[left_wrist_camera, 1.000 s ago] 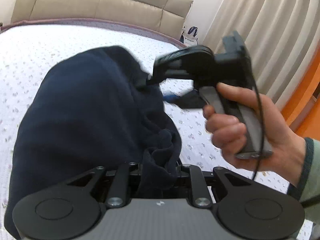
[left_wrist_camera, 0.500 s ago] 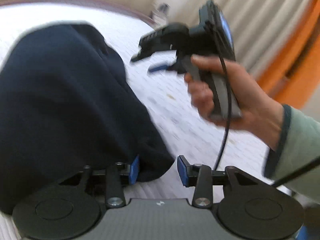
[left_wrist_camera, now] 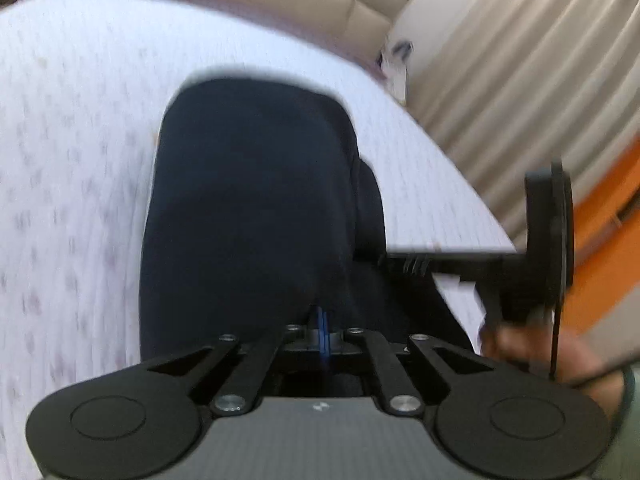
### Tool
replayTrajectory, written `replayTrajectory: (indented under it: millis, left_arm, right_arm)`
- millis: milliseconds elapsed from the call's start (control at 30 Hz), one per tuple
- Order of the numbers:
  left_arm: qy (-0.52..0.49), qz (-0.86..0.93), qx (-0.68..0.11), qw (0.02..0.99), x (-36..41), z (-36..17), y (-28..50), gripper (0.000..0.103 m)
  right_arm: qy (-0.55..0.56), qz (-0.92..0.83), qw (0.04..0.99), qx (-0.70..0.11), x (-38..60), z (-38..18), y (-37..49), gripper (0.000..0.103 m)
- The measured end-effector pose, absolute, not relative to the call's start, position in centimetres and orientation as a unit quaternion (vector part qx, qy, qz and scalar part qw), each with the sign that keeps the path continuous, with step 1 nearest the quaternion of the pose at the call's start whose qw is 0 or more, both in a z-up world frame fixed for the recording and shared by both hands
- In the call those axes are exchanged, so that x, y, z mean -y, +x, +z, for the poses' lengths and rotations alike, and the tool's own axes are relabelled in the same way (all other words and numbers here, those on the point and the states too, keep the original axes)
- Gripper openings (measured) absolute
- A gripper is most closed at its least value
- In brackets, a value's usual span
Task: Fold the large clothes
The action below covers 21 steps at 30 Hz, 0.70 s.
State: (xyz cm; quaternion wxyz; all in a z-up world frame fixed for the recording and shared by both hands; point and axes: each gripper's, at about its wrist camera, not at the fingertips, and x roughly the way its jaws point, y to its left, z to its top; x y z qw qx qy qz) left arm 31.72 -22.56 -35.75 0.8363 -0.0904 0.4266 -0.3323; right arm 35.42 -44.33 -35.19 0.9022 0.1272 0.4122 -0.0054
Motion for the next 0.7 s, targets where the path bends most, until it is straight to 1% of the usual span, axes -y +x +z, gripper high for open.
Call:
replayTrajectory:
  millis: [33, 67, 133, 200, 233, 267, 300, 333, 367, 400, 433, 467, 533, 567, 600, 667, 700]
  left_arm:
    - [-0.092, -0.331, -0.434, 0.833, 21.8, -36.0, 31.0, 0.003]
    - [-0.094, -0.328, -0.441, 0.830, 21.6, -36.2, 31.3, 0.003]
    - [-0.092, -0.321, -0.447, 0.830, 22.2, -35.8, 32.1, 0.003]
    - [-0.085, -0.328, -0.430, 0.837, 21.6, -34.3, 32.8, 0.005]
    - [-0.082, -0.335, -0.415, 0.842, 21.6, -33.1, 32.9, 0.005]
    - [-0.081, -0.337, -0.397, 0.850, 21.5, -32.1, 33.1, 0.009]
    - [-0.081, -0.332, -0.378, 0.860, 21.5, -31.1, 33.6, 0.016]
    - [-0.086, -0.326, -0.366, 0.868, 21.5, -30.5, 34.4, 0.018]
    - [-0.090, -0.322, -0.363, 0.870, 21.7, -30.1, 35.0, 0.020]
    - [-0.089, -0.318, -0.369, 0.869, 21.9, -30.4, 36.2, 0.018]
    - [-0.086, -0.317, -0.379, 0.865, 22.2, -31.1, 37.0, 0.016]
    - [-0.087, -0.320, -0.385, 0.861, 22.2, -31.8, 37.4, 0.013]
    - [-0.114, -0.335, -0.388, 0.851, 21.2, -32.7, 37.8, 0.013]
    - [-0.130, -0.338, -0.386, 0.848, 20.8, -33.1, 37.7, 0.013]
    - [-0.143, -0.337, -0.386, 0.847, 20.0, -33.2, 37.5, 0.013]
    - [-0.146, -0.333, -0.392, 0.845, 19.2, -33.7, 37.2, 0.008]
    - [-0.145, -0.332, -0.395, 0.844, 18.7, -34.0, 37.0, 0.008]
  right_arm:
    - [0.127, -0.021, 0.900, -0.416, 44.9, -34.8, 35.1, 0.040]
    - [0.112, -0.048, 0.900, -0.419, 45.3, -34.3, 34.8, 0.038]
    - [0.113, -0.063, 0.894, -0.430, 46.1, -33.9, 35.0, 0.029]
    - [0.137, -0.031, 0.906, -0.400, 46.6, -31.7, 35.7, 0.029]
    - [0.131, -0.013, 0.917, -0.377, 46.2, -30.1, 36.2, 0.029]
    - [0.122, 0.008, 0.929, -0.350, 45.4, -28.4, 37.0, 0.029]
    - [0.115, 0.037, 0.939, -0.322, 44.5, -26.8, 38.1, 0.029]
    - [0.113, 0.072, 0.944, -0.301, 43.4, -25.6, 39.3, 0.029]
    - [0.115, 0.108, 0.946, -0.285, 42.3, -24.8, 40.8, 0.029]
    - [0.114, 0.140, 0.944, -0.276, 41.2, -24.7, 42.1, 0.029]
    - [0.106, 0.175, 0.940, -0.274, 40.0, -25.0, 43.5, 0.029]
    - [0.086, 0.197, 0.938, -0.272, 38.7, -25.8, 44.6, 0.022]
    - [-0.009, 0.168, 0.943, -0.285, 36.1, -29.4, 47.4, 0.010]
    - [-0.043, 0.152, 0.943, -0.293, 35.8, -31.1, 48.6, 0.007]
    - [-0.051, 0.129, 0.943, -0.302, 36.3, -32.6, 49.8, 0.007]
    - [-0.018, 0.069, 0.942, -0.327, 38.9, -33.6, 51.9, 0.007]
    - [0.002, 0.030, 0.935, -0.352, 40.5, -34.5, 53.0, 0.007]
